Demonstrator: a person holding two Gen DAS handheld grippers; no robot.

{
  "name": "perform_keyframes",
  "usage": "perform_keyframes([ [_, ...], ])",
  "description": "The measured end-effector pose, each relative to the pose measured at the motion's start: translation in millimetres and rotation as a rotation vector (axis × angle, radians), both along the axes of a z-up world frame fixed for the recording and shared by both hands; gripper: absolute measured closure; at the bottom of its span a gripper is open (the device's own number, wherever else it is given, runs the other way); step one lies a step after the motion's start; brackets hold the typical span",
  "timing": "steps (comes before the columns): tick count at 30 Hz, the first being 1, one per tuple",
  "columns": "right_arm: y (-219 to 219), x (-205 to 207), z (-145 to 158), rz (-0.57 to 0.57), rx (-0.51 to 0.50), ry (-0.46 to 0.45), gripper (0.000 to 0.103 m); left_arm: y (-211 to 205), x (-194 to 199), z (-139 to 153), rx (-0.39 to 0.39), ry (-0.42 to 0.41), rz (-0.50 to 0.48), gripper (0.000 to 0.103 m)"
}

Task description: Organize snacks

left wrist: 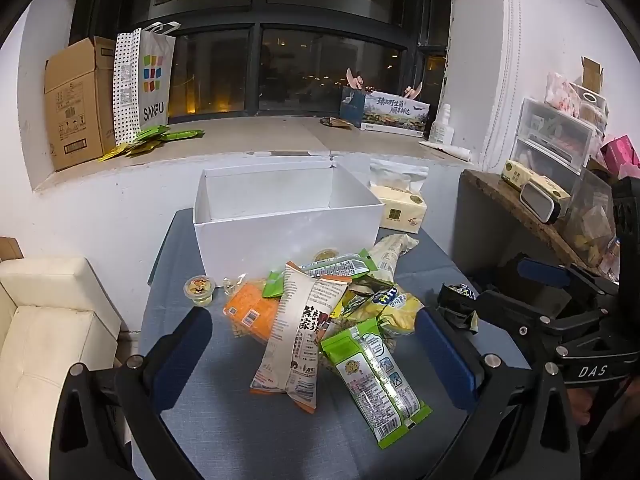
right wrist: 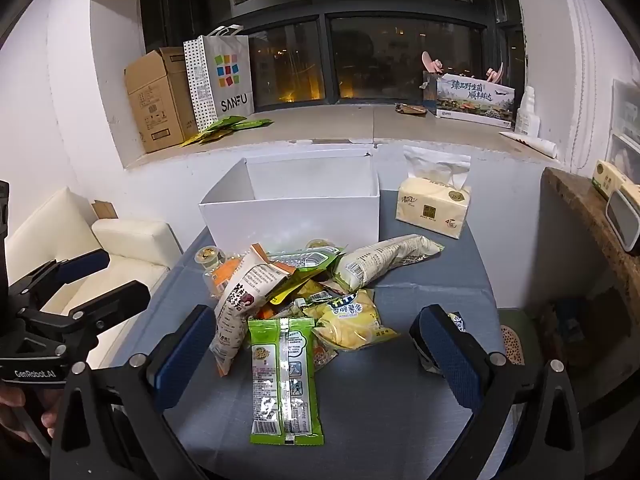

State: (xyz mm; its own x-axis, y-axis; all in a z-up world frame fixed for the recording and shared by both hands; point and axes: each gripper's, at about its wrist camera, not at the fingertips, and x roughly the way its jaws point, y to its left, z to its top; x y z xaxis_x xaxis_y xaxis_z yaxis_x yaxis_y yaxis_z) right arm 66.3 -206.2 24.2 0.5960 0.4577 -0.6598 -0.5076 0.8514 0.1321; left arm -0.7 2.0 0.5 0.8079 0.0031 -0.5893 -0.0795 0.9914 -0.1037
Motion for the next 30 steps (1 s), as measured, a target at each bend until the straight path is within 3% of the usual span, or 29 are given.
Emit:
perform_keyframes([
  [30, -1.4, -3.3, 1.3, 0.005, 0.009, 0.005, 0.000, -0.4, -2.5, 5.7, 0.004, -0.006, -0.013, 0.000],
])
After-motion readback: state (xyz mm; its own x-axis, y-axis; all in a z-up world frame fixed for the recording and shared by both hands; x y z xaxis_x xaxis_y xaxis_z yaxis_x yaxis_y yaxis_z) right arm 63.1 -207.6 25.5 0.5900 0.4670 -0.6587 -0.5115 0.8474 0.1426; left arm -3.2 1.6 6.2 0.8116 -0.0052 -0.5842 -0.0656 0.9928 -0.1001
